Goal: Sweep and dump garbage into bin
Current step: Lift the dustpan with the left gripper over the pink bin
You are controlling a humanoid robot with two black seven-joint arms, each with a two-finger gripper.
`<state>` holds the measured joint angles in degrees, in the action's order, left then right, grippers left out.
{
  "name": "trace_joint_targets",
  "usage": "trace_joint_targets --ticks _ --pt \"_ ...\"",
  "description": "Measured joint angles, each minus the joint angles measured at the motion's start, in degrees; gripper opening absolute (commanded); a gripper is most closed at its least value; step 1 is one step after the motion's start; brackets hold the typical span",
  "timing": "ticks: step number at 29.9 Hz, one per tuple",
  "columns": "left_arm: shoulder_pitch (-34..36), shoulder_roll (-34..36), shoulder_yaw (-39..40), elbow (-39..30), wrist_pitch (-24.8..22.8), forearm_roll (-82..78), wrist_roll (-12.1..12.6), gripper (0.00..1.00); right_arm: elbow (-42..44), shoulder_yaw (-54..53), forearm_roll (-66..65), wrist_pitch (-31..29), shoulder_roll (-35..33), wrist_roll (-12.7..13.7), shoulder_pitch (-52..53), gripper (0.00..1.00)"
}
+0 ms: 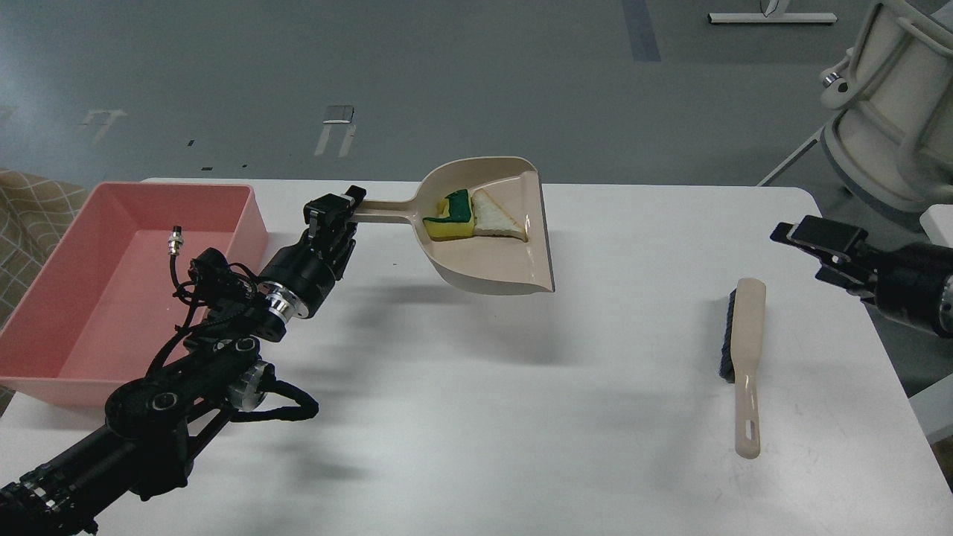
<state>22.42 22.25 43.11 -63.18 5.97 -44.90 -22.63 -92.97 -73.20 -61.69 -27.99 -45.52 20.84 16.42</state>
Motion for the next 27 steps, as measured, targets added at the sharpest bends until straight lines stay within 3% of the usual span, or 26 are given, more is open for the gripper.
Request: trace_joint_targets --ticks 11,15,19,27 --pt "0.8 5.6 0.5 -4.4 0.0 2.6 0.3 0.0 9.1 -20.3 0.0 0.0 33.6 -0.5 2.6 1.0" --pt "1.0 7.4 0.5 -5.5 0.0 2.6 0.3 0.0 10.5 -25.3 1.4 0.0 41.3 -0.7 2.6 1.0" --pt "1.4 10.0 0.5 -6.7 -0.4 2.8 0.4 0.0 12.4 -26.5 4.6 0.0 44.3 -2.2 2.5 1.0" --pt "2.9 16.9 0.5 -9.0 -2.4 5.1 0.3 0.0 13.0 -26.2 5.4 0.0 45.4 -9.0 0.4 1.0"
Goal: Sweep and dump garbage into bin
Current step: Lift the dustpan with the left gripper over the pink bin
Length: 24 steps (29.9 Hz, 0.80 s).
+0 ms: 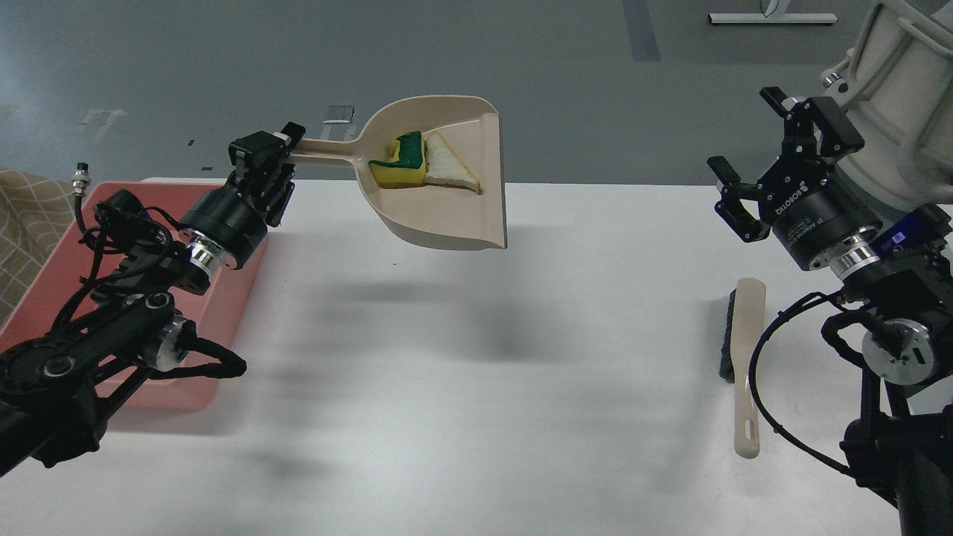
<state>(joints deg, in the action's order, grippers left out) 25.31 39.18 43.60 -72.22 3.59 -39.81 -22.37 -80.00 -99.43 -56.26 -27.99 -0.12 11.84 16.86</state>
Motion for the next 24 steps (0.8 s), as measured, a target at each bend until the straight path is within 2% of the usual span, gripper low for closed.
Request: trace_joint_targets --ticks 3,13,24 --pt "-0.1 3.6 0.3 0.0 -1.9 0.2 -0.3 0.0 0.0 -0.1 0.0 0.0 0.0 -0.9 -0.9 1.0" --pt "-5.6 11.8 5.2 -0.1 -7.6 2.9 -0.9 0.0 0.2 -0.2 0.0 0.0 -0.3 -1.1 -3.2 1.0" --pt "-13.6 18.3 6.1 1.1 -10.2 11.9 -5.3 0.0 0.3 -0.2 0.0 0.0 -0.7 -1.1 -5.0 1.0"
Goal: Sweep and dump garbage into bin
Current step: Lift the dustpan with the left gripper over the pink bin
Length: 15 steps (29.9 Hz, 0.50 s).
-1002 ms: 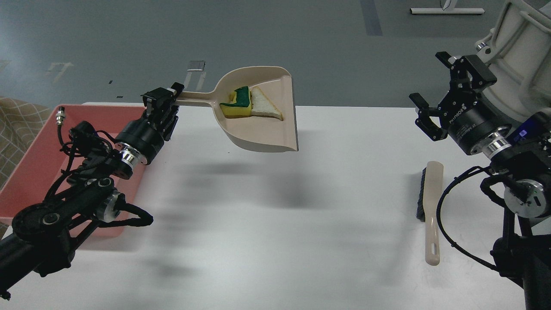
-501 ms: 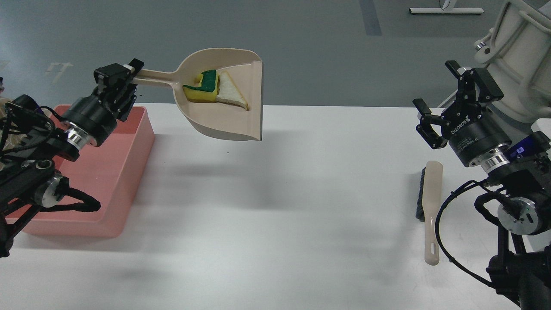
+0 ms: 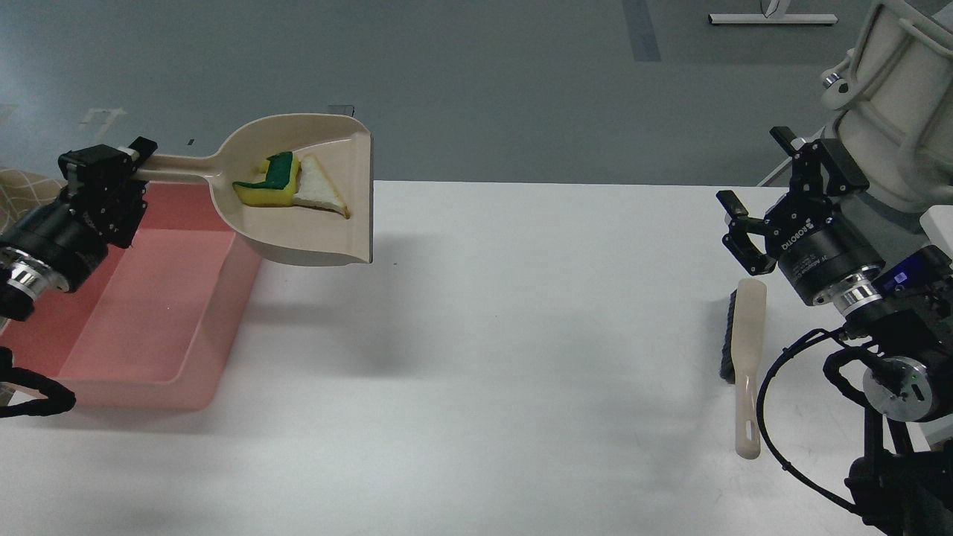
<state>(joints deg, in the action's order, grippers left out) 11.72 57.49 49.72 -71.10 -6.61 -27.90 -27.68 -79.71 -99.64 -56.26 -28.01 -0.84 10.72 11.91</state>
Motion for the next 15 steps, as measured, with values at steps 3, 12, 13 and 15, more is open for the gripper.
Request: trace_joint_targets --ticks 3,12,13,15 --pt "-1.7 1.1 0.1 1.1 -0.5 3.9 -0.3 0.0 0.0 0.0 0.0 0.0 -0.5 0.0 -0.1 1.0" --pt "-4.5 3.4 0.3 4.3 -1.5 12.2 -0.3 0.0 0.0 0.0 0.0 0.0 -0.8 0.0 -0.1 1.0" --pt "-4.6 3.5 0.3 5.6 -1.8 12.3 -0.3 0.0 0.0 0.0 0.0 0.0 -0.8 0.0 -0.1 1.0" --pt "-4.6 3.5 0.4 9.1 -3.2 12.5 -0.3 0.0 -0.1 0.0 0.0 0.0 -0.8 0.0 -0.1 1.0"
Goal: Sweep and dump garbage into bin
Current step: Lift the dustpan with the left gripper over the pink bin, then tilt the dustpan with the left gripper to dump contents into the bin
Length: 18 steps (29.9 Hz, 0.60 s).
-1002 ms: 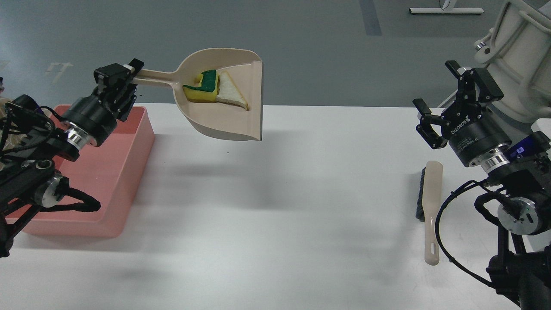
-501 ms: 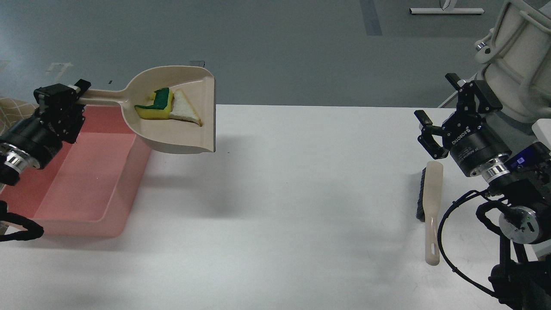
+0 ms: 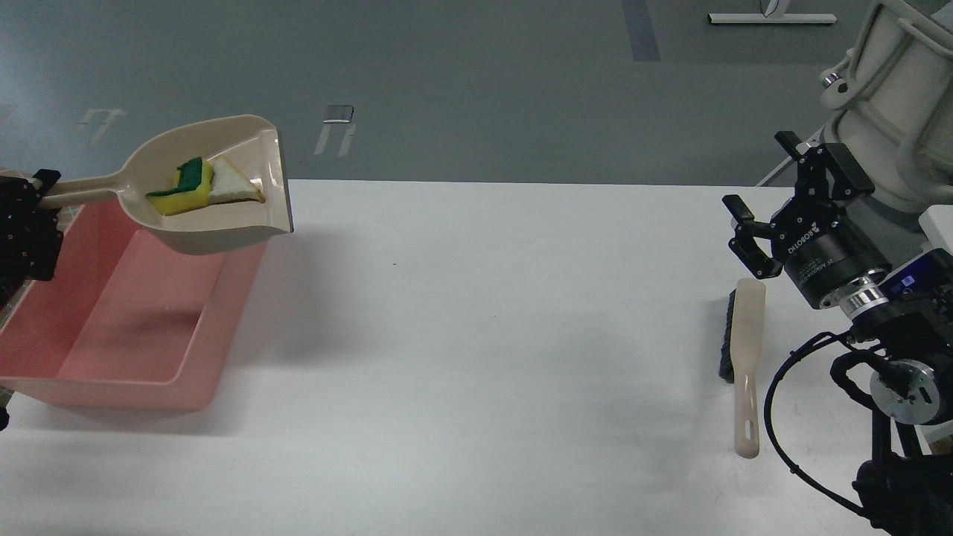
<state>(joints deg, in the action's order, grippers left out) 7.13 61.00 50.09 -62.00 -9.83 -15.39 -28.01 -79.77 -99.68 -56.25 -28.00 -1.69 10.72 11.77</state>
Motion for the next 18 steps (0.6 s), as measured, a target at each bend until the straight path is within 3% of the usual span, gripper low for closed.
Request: trace_joint_targets --ticks 9,18 --pt "-0.2 -0.1 0.0 14.0 -10.9 1.0 0.0 0.0 -0.1 0.2 0.0 0.0 -1.9 0.0 -1.1 1.0" --pt "-0.1 1.8 0.3 15.9 -15.2 0.3 0.0 0.0 0.0 0.3 0.0 0.0 -2.0 0.0 -1.5 1.0"
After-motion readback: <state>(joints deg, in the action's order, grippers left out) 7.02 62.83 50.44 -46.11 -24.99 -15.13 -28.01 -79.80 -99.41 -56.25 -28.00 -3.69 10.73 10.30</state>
